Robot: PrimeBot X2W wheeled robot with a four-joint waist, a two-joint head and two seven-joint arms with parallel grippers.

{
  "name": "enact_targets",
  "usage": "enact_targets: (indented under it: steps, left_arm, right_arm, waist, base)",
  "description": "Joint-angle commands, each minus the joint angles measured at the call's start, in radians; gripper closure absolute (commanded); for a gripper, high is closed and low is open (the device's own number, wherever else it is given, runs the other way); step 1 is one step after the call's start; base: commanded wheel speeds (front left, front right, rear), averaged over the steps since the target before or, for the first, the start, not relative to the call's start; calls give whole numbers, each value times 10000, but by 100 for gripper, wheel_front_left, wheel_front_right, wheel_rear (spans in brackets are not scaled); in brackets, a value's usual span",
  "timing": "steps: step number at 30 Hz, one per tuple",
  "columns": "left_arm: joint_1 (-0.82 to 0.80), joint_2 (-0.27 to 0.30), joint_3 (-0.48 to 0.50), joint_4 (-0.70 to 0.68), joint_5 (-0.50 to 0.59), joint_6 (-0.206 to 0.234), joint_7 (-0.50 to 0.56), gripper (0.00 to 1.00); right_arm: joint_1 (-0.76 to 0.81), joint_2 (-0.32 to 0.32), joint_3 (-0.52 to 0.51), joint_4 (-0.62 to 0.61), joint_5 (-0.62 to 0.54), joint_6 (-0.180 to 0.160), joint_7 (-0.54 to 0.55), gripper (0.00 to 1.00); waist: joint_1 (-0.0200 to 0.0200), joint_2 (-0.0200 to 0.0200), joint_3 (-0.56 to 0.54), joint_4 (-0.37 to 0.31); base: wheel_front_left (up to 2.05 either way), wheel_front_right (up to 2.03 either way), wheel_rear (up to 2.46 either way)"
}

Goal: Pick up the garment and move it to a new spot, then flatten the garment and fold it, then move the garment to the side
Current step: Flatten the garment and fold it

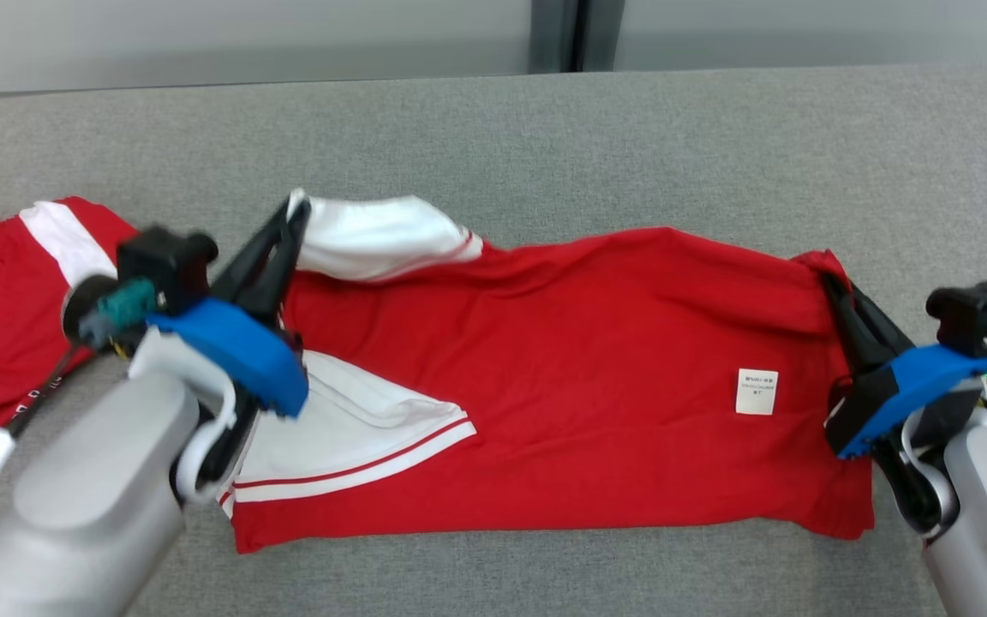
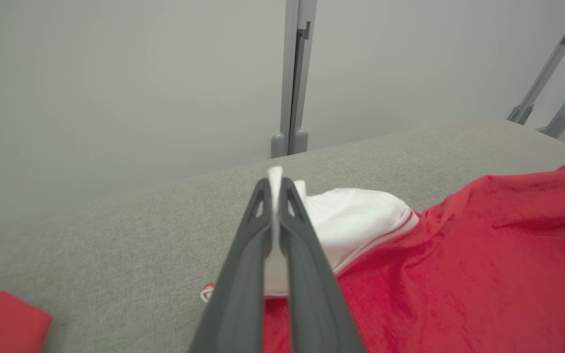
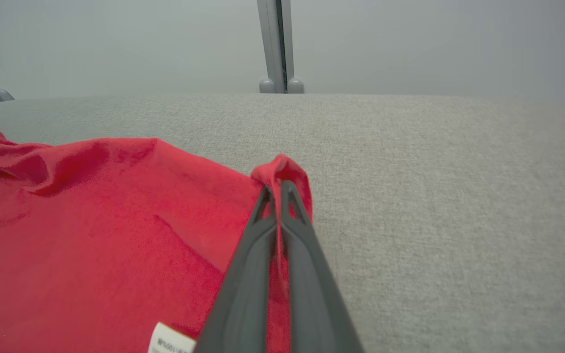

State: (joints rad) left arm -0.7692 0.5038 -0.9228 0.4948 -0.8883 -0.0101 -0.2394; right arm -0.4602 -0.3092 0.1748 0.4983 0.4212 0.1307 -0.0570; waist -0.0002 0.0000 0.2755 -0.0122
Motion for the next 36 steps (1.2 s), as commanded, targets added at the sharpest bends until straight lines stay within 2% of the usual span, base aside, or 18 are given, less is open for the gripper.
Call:
enact_targets:
  steps: [1, 5, 10, 19, 20, 21, 22, 28, 36]
  left_arm:
    - [207, 88, 18, -185, -3, 140, -32, 100]
    - [1367, 495, 110, -1512, -206, 831, -98, 100]
    - [2461, 811, 46, -2526, -424, 1415, -88, 100]
    - [3519, 933, 104, -2998, -525, 2021, -185, 100]
    - [3574, 910, 147, -2991, -502, 2104, -197, 95]
    - [3613, 871, 223, -2995, -467, 2182, -204, 55]
    - [3686, 824, 306, -2998, -415, 2242, -215, 0]
    - [3984, 576, 1000, -3031, -8, 2373, -268, 0]
    - [4875, -434, 3412, -3767, 1998, 2532, -266, 0]
  right_arm:
    - [184, 16, -52, -53, 20, 3, -70, 100]
    - [808, 120, -317, -231, 6, 5, -365, 100]
    - [1575, 280, -558, -447, 104, 5, -602, 100]
    - [2684, 664, -973, -922, 198, 5, -680, 100]
    - [2757, 705, -1004, -982, 184, 3, -655, 62]
    - [2837, 763, -1048, -1057, 227, 5, -658, 15]
    - [2936, 786, -1110, -1103, 237, 3, -650, 0]
    - [3225, 874, -1438, -1611, 100, 5, -845, 0]
    - [2960, 1137, -2006, -1659, -141, 5, -489, 0]
  waist:
    - [2, 0, -33, 9]
    - [2, 0, -220, 127]
    - [2, 0, -384, 264]
    - [2, 0, -518, 318]
    - [2, 0, -531, 312]
    - [2, 0, -546, 308]
    - [2, 0, -582, 309]
    - [2, 0, -715, 241]
    - [2, 0, -696, 180]
  base:
    - [0, 0, 0]
    - [0, 0, 0]
    - [0, 0, 0]
    - [0, 0, 0]
    - [0, 0, 0]
    - [0, 0, 0]
    - [0, 0, 0]
    - [0, 0, 0]
    - [0, 0, 0]
